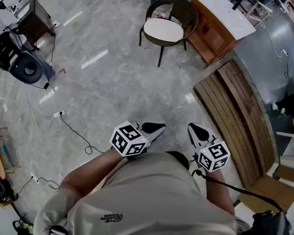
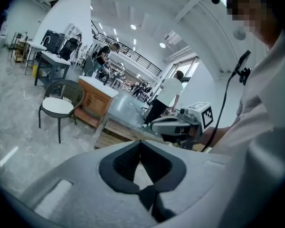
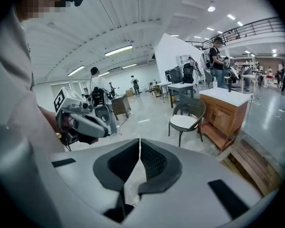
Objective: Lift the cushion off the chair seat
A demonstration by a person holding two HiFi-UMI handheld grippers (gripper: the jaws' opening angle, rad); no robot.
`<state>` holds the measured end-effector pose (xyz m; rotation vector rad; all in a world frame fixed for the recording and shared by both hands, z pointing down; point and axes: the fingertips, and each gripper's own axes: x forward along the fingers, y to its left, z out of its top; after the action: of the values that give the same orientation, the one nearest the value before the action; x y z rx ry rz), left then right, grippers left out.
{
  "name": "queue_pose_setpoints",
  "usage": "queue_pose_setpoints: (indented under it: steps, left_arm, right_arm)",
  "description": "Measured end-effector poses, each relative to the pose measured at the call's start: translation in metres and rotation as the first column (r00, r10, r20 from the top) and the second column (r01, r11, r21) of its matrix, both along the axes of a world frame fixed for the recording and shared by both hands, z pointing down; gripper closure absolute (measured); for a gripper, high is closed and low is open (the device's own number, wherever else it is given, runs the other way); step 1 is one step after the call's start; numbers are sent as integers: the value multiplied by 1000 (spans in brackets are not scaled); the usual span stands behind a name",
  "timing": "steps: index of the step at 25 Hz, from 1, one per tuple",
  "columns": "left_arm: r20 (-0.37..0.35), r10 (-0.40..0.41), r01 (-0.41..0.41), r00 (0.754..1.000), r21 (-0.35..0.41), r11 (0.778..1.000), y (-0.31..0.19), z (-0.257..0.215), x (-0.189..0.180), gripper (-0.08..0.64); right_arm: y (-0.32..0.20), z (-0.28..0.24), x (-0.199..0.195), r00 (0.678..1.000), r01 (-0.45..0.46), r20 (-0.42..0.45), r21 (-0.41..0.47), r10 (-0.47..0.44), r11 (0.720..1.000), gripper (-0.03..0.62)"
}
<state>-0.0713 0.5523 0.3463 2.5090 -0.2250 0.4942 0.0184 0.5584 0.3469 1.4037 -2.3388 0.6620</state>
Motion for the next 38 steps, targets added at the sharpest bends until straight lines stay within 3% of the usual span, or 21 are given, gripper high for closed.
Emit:
queue_pose_setpoints:
  steps: [5, 10, 13, 18, 24, 31, 38]
  left_arm:
    - [0, -39, 39, 999, -1, 999, -38, 11, -52, 552]
    - [-14, -156, 155, 988, -40, 987, -100, 18, -57, 552]
    - [-12, -180, 180, 984, -26, 983, -125, 26, -56, 552]
    - [6, -221, 222, 975, -38, 974, -188, 32, -57, 552]
    - [48, -318, 320, 947, -42, 946, -286, 27, -39, 552]
    - [49, -413, 416, 909, -63, 907, -406, 42, 2, 552]
    - [57, -392, 395, 918, -89, 914, -495, 57, 47, 551]
  right_arm:
    - [-56, -9, -62, 995, 95, -30, 13, -95, 995, 575]
    - [-115, -7, -56, 990, 138, -23, -7, -138, 990, 555]
    - [-142, 9, -58, 986, 168, -17, -19, -169, 986, 513]
    - [-219, 17, -64, 971, 237, 18, -18, -237, 971, 505]
    - [-316, 12, -37, 951, 306, 42, -27, -305, 952, 505]
    - [-416, 22, 33, 955, 285, 96, -45, -280, 957, 505]
    - [-470, 35, 83, 970, 229, 101, -67, -222, 971, 505]
